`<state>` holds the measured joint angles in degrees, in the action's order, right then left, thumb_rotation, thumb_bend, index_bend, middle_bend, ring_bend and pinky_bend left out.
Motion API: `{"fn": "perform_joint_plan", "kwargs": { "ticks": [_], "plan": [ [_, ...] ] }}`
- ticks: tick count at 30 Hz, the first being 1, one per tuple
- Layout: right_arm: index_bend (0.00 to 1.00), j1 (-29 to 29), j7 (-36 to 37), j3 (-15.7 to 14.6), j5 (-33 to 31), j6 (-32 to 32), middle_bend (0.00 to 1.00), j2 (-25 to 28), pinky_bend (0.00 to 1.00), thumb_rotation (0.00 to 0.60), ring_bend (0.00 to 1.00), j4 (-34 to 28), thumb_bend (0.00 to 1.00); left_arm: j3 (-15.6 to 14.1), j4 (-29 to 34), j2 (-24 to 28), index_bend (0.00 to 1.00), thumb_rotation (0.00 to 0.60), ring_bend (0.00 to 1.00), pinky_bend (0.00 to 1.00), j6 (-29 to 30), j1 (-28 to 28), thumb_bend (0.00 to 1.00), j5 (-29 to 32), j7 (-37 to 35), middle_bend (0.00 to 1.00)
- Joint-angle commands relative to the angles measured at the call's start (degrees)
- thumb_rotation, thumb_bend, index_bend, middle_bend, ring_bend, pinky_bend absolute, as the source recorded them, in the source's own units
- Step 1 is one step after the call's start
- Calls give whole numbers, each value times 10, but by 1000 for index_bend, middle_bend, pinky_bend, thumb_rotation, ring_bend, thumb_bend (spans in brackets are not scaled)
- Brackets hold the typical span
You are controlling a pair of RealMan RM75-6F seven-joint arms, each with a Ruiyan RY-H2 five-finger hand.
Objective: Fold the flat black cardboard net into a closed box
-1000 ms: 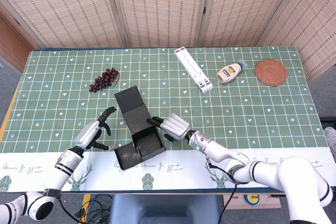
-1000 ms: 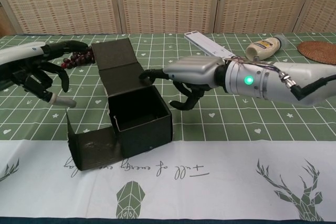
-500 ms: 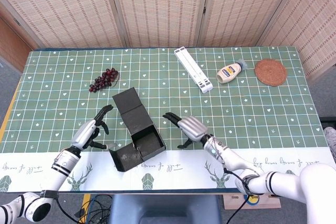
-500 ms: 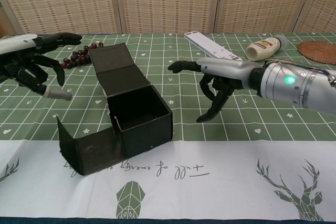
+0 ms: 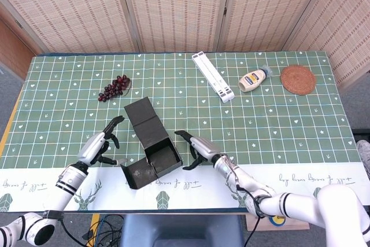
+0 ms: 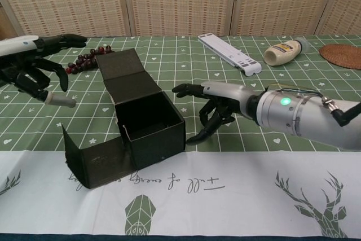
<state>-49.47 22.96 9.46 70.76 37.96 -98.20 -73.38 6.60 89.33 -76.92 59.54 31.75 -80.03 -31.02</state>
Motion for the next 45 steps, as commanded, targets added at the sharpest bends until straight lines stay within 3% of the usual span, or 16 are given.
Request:
{"fn": "perform_joint_plan", "kwargs": {
  "ticks": [1,11,17,20,24,28,39,45],
  "plan": [
    [0,-8,3,8,-2,-9,17,-17,964,600,698,17,0,0,-2,0,0,600,507,912,0,-1,91,0,-3,0],
    [0,-28,17,24,10,-25,48,-61,964,600,698,66,0,2,-10,6,0,600,507,912,5,-8,91,1,-19,0],
    [7,-38,30,37,2,-39,178,-92,965,600,702,100,0,7,-12,4,0,600,508,913,18,-17,91,5,-27,0],
    [115,-42,25,47,-7,-36,291,-108,975,600,728,120,0,12,-16,-4,0,600,508,913,32,-23,91,9,-23,0],
    [354,-35,17,60,-15,-10,443,-120,1000,600,784,128,50,19,-24,-10,0,600,508,913,48,-30,91,17,-12,0],
    [433,-19,31,74,-30,3,504,-108,1000,600,794,106,72,31,-30,-19,0,600,510,913,75,-40,91,22,-5,0],
    [448,48,93,106,-43,68,515,-45,1000,600,797,11,74,55,-82,-56,0,600,510,912,186,-63,91,-5,70,0],
    [448,79,163,114,-43,57,515,0,1000,600,797,-52,74,61,-140,-88,0,600,509,910,234,-67,91,-25,85,0]
  ]
}}
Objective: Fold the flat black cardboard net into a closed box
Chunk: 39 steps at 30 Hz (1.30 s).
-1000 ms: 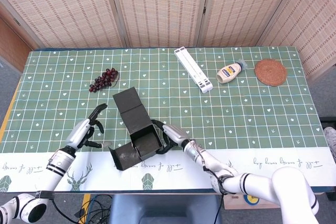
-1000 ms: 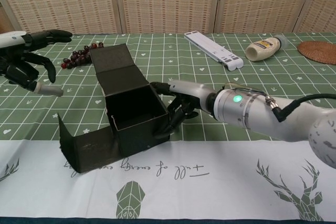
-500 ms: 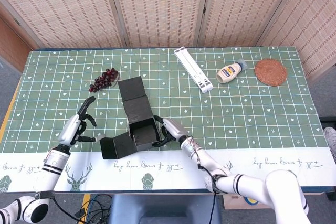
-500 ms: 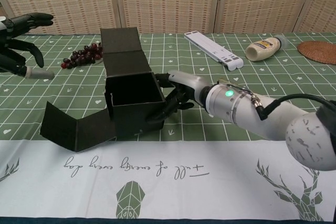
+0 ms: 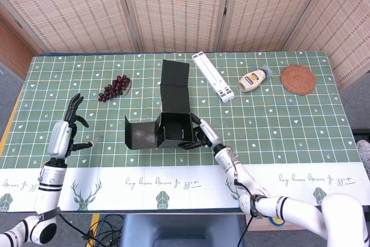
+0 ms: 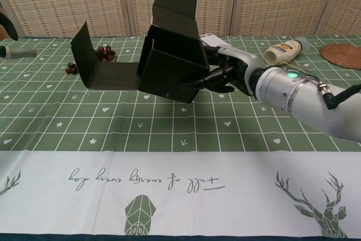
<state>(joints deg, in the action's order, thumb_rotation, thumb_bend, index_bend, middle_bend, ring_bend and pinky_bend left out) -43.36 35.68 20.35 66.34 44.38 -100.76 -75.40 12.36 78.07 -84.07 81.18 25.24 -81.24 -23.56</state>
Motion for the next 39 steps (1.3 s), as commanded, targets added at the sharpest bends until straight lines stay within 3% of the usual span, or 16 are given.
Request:
{"fn": "perform_joint_plan", "kwargs": {
  "ticks": [1,18,39],
  "plan": [
    [448,22,45,5,3,-9,515,31,1000,600,797,-39,74,3,-36,-21,0,600,508,910,20,-1,91,-17,12,0],
    [448,50,115,-10,36,5,515,40,1000,600,797,-78,74,-17,-158,-127,0,600,506,906,49,62,91,-109,0,0],
    [448,45,111,-25,46,-1,515,30,1000,600,798,-68,74,-20,-133,-161,0,600,505,905,37,115,91,-130,-12,0]
  ]
}}
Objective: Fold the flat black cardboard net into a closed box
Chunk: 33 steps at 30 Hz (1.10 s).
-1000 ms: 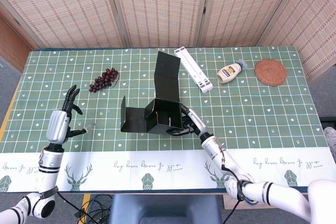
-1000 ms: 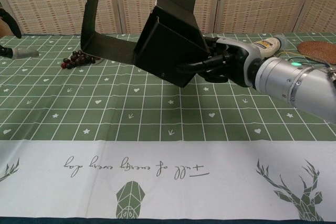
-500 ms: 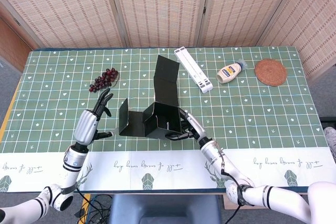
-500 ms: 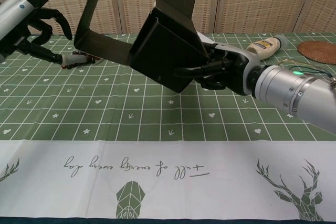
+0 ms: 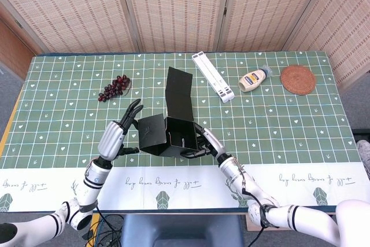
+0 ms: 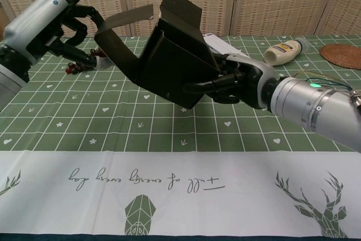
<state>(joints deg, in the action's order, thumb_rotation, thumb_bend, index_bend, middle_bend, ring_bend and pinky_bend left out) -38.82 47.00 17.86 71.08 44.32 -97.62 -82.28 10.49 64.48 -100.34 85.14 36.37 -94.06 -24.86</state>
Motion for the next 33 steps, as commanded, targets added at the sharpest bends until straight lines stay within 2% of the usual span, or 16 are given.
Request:
{"fn": "perform_joint_plan", "kwargs": {
  "ticks": [1,10,12,16,22,33],
  "plan": [
    [448,-1,-3,-1,-2,0,515,-2,1000,600,798,2,74,0,3,2,0,600,505,905,-3,6,91,-3,2,0],
    [448,-6,-24,0,-10,0,515,-11,1000,600,800,10,74,-4,1,10,24,600,506,905,-21,34,91,-18,20,0],
    [448,-8,-30,0,-11,-1,515,-11,1000,600,801,11,74,-9,-7,12,66,600,512,905,-24,41,91,-28,32,8],
    [448,-11,-37,2,-15,-2,515,-12,1000,600,801,12,74,-18,-22,23,242,600,553,905,-29,57,91,-50,53,133],
    [448,-12,-44,3,-17,-2,515,-15,1000,600,801,14,74,-33,-31,46,342,600,581,905,-40,78,91,-73,64,211],
    [448,-22,-73,3,-13,2,515,-23,1000,600,801,18,74,-67,31,119,333,600,585,900,-108,109,91,-84,67,217]
  ]
}}
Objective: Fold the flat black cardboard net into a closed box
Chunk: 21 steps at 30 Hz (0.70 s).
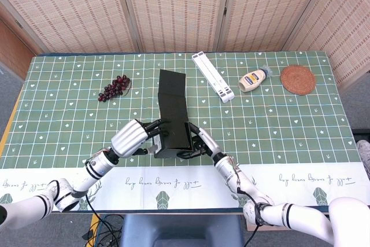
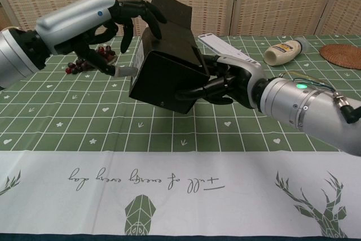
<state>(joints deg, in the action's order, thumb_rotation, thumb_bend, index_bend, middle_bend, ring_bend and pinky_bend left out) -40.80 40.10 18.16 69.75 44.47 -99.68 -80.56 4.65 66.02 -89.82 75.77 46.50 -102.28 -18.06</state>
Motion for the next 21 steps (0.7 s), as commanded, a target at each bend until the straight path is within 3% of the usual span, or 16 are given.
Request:
{"fn": "perform_joint_plan", "kwargs": {
  "ticks": [1,11,21],
  "plan": [
    [448,-3,-6,1,-1,1,515,-4,1000,600,801,1,74,-10,21,17,330,600,585,900,-18,10,92,-2,-3,217],
    [448,-9,-15,1,-1,1,515,-15,1000,600,801,6,74,-25,29,28,354,600,586,896,-39,24,92,-4,-8,295],
    [448,-13,-4,-1,7,-1,515,-30,1000,600,801,34,77,-28,-31,-12,360,600,588,893,-9,7,91,9,-18,297]
  ]
}}
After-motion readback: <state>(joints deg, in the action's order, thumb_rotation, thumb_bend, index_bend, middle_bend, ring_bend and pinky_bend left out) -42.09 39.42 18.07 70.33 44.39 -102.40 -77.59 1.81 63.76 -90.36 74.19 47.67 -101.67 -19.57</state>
